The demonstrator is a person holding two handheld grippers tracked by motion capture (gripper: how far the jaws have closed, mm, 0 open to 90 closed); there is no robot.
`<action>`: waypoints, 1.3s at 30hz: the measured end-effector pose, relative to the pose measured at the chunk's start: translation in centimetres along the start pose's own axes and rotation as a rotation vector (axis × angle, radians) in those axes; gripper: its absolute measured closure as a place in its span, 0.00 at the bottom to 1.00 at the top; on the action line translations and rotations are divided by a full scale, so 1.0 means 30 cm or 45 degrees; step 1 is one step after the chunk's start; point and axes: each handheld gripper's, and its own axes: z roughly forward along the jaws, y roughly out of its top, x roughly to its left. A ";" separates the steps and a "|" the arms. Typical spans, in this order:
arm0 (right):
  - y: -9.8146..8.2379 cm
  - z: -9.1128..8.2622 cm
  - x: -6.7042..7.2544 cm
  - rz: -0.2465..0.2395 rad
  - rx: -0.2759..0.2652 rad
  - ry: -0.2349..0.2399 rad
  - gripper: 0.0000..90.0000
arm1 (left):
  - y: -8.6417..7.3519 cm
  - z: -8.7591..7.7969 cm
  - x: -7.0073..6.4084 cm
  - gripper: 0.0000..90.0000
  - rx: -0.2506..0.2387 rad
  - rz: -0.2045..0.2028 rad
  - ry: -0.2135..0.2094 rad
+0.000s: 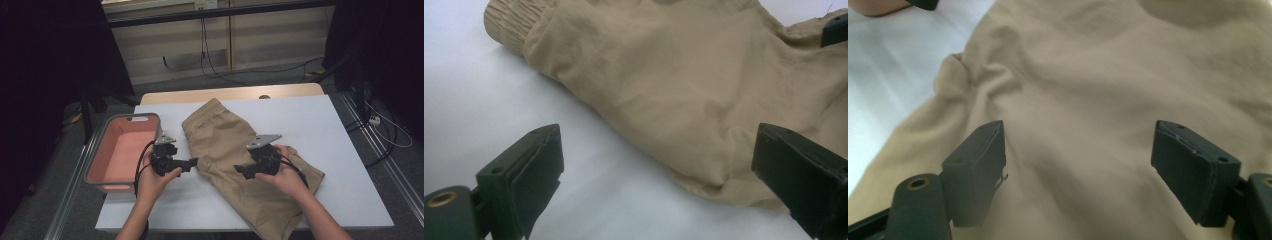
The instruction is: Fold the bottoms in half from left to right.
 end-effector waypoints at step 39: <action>-0.246 -0.204 -0.245 0.197 0.125 -0.368 0.82 | 0.002 -0.003 -0.008 0.07 0.001 0.016 0.003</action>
